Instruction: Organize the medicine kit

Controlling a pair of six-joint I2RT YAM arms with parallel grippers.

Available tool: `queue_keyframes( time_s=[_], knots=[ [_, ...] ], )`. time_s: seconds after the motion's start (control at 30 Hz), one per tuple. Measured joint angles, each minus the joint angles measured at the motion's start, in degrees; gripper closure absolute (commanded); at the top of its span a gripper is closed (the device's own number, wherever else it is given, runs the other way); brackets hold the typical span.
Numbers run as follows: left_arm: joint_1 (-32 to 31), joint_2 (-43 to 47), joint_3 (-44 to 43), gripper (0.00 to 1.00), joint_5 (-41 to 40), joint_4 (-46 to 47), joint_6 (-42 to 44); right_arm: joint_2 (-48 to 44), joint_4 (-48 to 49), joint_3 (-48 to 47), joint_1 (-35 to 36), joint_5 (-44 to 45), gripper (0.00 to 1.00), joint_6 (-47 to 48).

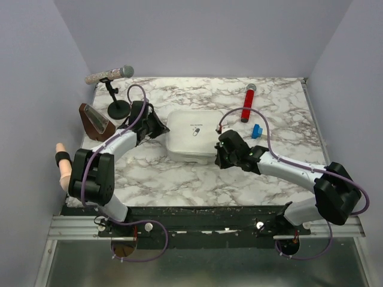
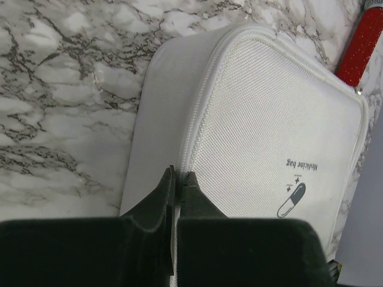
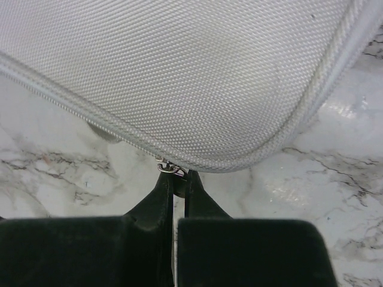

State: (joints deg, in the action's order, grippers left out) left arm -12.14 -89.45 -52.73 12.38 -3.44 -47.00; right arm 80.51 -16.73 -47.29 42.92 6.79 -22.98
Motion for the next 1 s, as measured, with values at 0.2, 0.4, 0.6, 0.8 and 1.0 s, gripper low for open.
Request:
queue_keyframes(
  time_s=[0.2,0.4,0.6,0.8,1.0],
  knots=[
    [1.18,-7.26,-10.75,0.45,1.79,-6.08,2.91,0.74,-0.33,-1.53,7.52,4.07,0.99,0.11],
    [3.19,-6.51,-12.33,0.20,-4.33,-9.92,2.14,2.95,-4.42,-2.69,9.11,5.95,0.99,0.11],
    [0.17,8.39,-6.93,0.01,-9.29,-14.14,0.11,3.98,-6.34,-4.42,9.27,6.03,0.99,0.50],
    [-15.98,22.71,5.86,0.01,-12.35,-12.57,-9.40,5.14,-7.87,-6.14,9.60,6.03,0.99,1.07],
    [-26.29,22.23,12.76,0.01,-16.55,-12.07,-18.62,5.22,-8.33,-6.54,9.92,6.08,0.99,1.53]
  ],
)
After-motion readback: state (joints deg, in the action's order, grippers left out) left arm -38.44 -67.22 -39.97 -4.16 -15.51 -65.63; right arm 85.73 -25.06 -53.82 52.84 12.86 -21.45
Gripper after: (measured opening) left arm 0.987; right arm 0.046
